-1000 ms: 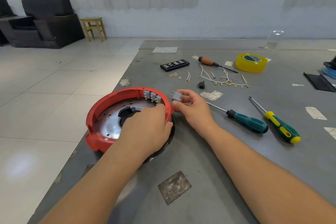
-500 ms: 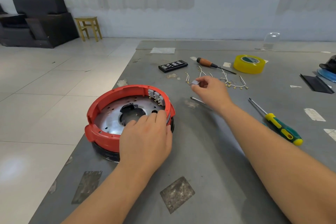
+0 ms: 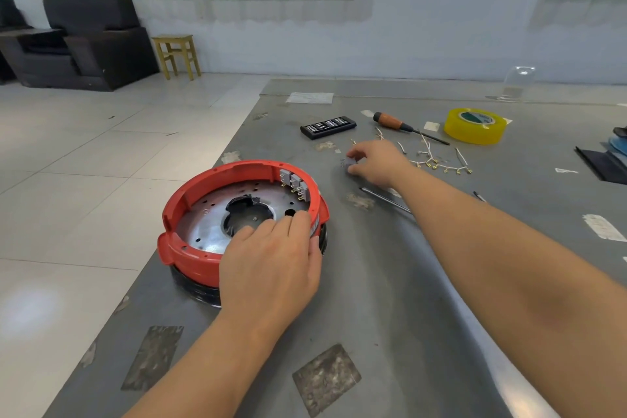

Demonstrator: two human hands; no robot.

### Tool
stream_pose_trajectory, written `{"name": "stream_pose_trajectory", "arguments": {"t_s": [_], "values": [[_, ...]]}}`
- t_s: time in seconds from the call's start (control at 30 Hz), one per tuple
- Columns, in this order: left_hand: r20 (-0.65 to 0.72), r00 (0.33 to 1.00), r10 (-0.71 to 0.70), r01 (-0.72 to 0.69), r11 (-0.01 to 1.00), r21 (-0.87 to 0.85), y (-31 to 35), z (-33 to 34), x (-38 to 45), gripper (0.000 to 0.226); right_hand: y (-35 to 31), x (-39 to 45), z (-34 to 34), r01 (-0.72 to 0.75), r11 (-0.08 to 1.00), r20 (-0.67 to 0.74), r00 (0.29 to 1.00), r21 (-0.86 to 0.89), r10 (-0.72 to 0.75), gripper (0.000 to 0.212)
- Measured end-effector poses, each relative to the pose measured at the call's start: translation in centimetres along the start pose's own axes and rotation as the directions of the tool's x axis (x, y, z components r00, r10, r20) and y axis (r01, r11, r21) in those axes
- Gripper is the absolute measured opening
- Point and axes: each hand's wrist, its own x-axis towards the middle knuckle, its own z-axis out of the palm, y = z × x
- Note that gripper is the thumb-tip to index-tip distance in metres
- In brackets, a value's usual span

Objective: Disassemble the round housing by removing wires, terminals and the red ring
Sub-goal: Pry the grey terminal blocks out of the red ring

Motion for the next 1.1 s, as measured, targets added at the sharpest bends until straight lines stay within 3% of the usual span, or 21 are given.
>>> {"name": "stream_pose_trajectory", "arguments": {"t_s": [0.23,0.47,0.73,0.9,1.1], "values": [[-0.018,1.0,-0.025,0.026,1.0,0.016,-0.1,0.7,0.0,0.021,-0.4,0.7,1.3,-0.004,0.976,0.02,1.0,-0.217,0.009,0.037],[-0.017,1.0,-0.021,0.022,1.0,0.013,-0.3,0.9,0.1,0.022,-1.2,-1.1,0.7,-0.017,0.977,0.026,0.999,-0.21,0.023,0.062],[-0.031,1.0,-0.004,0.003,1.0,-0.022,-0.4,0.6,0.2,0.023,-0.5,-8.4,-0.8,0.046,0.983,-0.052,0.997,-0.175,-0.056,0.038],[0.027,0.999,0.042,-0.04,0.997,-0.068,-0.9,-0.2,0.4,0.018,0.8,-14.3,-1.5,-0.045,0.946,-0.103,0.995,-0.32,0.013,0.041],[0.042,0.997,0.068,-0.063,0.993,-0.104,-1.7,-1.0,0.1,0.02,2.3,-18.9,-1.2,-0.265,0.872,-0.163,0.963,-0.411,0.216,0.047]]}}
